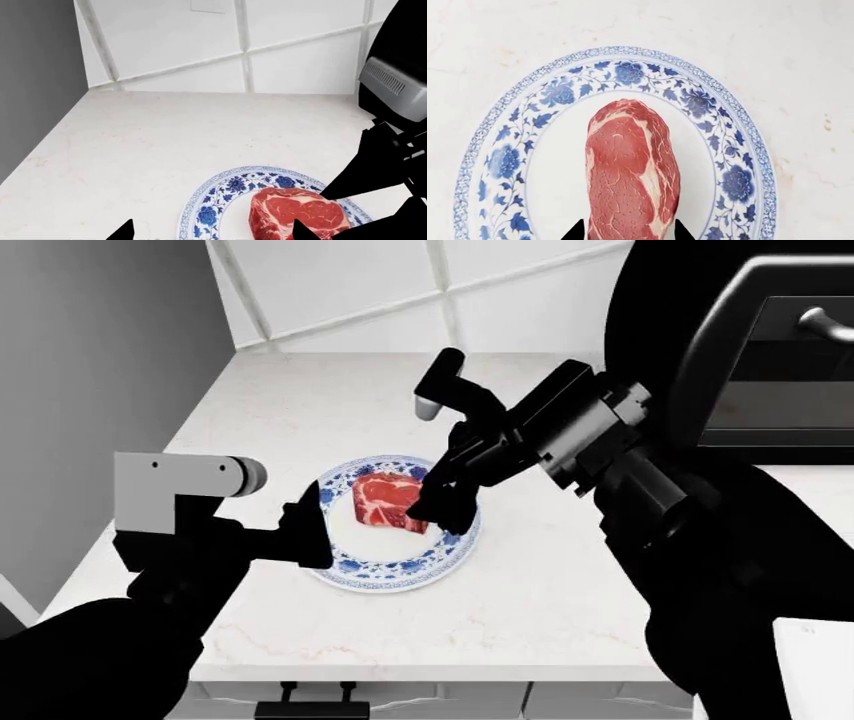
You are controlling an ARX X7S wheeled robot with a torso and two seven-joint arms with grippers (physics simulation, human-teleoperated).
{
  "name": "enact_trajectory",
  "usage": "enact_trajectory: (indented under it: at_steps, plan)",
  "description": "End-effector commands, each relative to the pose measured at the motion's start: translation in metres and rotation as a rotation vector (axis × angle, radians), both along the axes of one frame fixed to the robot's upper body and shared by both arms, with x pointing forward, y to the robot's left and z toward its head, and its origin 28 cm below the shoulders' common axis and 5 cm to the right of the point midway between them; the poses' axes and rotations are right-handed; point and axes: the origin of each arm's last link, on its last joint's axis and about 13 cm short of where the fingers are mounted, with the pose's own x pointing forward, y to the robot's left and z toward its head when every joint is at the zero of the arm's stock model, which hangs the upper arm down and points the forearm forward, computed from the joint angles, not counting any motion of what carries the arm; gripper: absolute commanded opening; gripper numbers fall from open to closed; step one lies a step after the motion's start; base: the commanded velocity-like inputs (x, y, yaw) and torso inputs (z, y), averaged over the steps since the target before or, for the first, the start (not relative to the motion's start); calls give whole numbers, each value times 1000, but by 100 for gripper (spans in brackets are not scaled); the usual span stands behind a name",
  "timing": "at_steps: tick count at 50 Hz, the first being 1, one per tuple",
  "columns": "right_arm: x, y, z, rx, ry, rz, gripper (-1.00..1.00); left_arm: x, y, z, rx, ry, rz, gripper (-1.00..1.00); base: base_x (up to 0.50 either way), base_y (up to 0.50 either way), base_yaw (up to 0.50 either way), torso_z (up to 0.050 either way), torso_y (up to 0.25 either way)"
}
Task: Place the steak on the top rack of the oven.
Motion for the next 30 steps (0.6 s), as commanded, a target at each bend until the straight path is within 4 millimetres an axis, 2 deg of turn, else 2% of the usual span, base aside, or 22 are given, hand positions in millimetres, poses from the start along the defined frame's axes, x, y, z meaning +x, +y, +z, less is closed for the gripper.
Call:
enact_trajectory:
  at_steps: [1, 17, 30]
  plan:
    - [1, 1, 6, 19, -31, 4, -100, 1, 0, -1, -2, 7, -6, 100, 0, 0, 0, 0, 0]
    - [3, 2, 26, 51, -128, -8, -100, 0, 0, 1, -2, -2, -7, 100, 0, 0, 0, 0, 0]
    - [-31, -3, 30, 166, -217, -54, -100, -8, 0, 2, -6, -11, -12, 100, 0, 0, 0, 0, 1]
